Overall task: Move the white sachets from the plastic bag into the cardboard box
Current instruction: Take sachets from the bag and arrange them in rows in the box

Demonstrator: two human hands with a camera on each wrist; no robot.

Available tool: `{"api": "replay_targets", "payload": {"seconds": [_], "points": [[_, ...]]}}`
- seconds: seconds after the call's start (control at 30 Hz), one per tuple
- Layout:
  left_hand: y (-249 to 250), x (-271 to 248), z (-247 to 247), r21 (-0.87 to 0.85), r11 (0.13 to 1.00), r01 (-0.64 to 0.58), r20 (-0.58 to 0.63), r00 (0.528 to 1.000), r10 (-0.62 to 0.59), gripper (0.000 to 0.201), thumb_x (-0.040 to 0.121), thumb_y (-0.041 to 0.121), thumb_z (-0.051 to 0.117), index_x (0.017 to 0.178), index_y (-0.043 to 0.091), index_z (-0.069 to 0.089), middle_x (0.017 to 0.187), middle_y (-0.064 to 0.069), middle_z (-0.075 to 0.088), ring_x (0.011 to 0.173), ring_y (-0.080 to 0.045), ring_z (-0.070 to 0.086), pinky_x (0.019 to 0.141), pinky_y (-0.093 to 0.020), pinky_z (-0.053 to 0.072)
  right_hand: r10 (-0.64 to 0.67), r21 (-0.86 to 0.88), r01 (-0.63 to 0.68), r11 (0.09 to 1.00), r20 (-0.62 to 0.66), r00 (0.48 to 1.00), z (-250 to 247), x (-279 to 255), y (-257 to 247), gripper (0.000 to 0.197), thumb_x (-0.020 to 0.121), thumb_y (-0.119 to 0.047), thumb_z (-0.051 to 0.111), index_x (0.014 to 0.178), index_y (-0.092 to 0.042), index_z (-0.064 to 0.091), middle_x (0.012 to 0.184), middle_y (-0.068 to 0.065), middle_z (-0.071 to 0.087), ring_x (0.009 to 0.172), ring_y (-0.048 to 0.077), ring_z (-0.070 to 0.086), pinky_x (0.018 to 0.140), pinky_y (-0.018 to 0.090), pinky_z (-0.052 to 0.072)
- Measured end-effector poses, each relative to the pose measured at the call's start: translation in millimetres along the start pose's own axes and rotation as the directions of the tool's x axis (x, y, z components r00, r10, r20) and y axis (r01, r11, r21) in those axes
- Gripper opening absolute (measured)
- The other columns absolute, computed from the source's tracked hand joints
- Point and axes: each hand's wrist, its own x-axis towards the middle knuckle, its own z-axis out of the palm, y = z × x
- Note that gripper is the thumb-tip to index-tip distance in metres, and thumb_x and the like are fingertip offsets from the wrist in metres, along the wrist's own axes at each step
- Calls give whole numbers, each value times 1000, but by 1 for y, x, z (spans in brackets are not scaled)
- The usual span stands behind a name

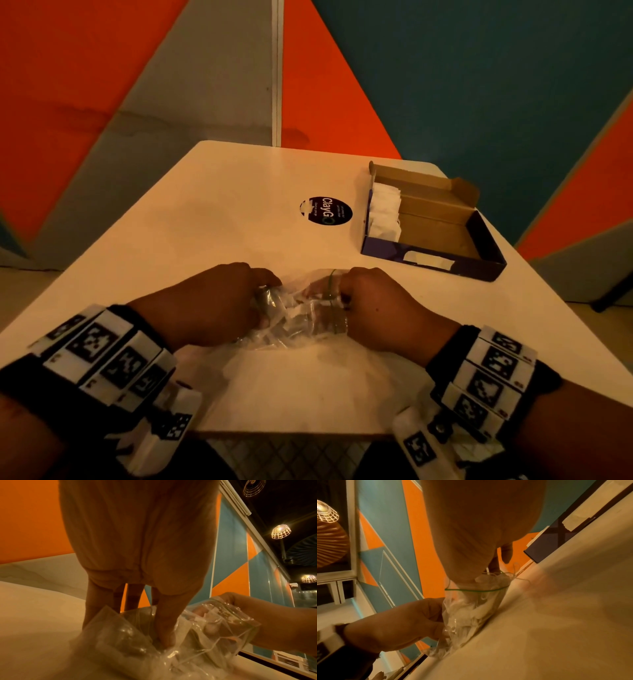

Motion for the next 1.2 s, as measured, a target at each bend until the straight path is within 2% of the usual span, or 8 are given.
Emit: {"api": "replay_targets", "payload": {"seconds": [0.13,0.27,0.5,0.63,0.87,0.97,1.07,1.2], "points": [[1,0,-1,28,1000,-4,3,1000,4,54,91,29,65,141,35,45,129,3,56,110,-14,59,90,-28,51,-1,-17,0,1000,-86,996,2,0,8,24,92,-30,61,114,-34,71,97,-6,70,83,13,61,79,27,46],[1,-1,-1,-4,1000,-9,12,1000,9,49,92,20,63,138,32,50,123,6,60,101,-11,63,82,-24,54,-12,-5,11,1000,-91,996,2,-4,13,27,94,-32,58,120,-34,67,102,-5,72,88,14,63,86,28,48],[1,1,-1,53,998,-38,2,999,38,47,91,28,64,136,33,51,128,9,59,107,-10,60,81,-16,47,133,244,-89,966,-170,976,-10,-14,26,30,98,-29,55,123,-46,56,91,-37,55,80,-20,51,68,-2,38],[-1,2,0,-7,1000,-9,0,1000,9,50,88,27,67,134,36,51,118,8,61,97,-7,62,83,-26,55,279,427,-173,887,-197,940,-22,-20,35,28,96,-31,57,116,-46,46,94,-18,64,81,0,64,71,17,50],[-5,-4,-2,129,991,-43,9,999,42,75,86,50,65,149,39,27,146,10,36,126,-11,48,105,-26,42,364,654,-86,751,-302,881,-42,-22,38,18,94,-20,60,101,-36,56,68,-23,68,68,-12,64,50,2,43],[14,-13,-16,29,997,-67,-158,985,71,79,77,73,54,146,45,27,150,19,29,128,-7,46,102,-27,44,371,722,-50,690,-294,881,-43,-19,31,10,94,-21,61,99,-29,61,71,-21,71,65,-1,67,52,7,47],[49,-19,-28,-222,968,-121,-302,952,50,65,69,78,46,128,52,44,118,34,45,96,7,55,76,-16,46,375,779,-18,627,-282,883,-40,-15,19,6,94,-21,60,99,-23,62,78,-7,74,67,9,69,58,16,55],[74,-6,-24,-546,812,-206,-373,928,-15,35,78,64,62,103,39,62,100,20,67,84,1,65,74,-32,57,357,823,25,568,-273,893,-35,-12,4,6,94,-19,59,100,-18,59,82,6,75,75,24,70,67,30,59]]}}
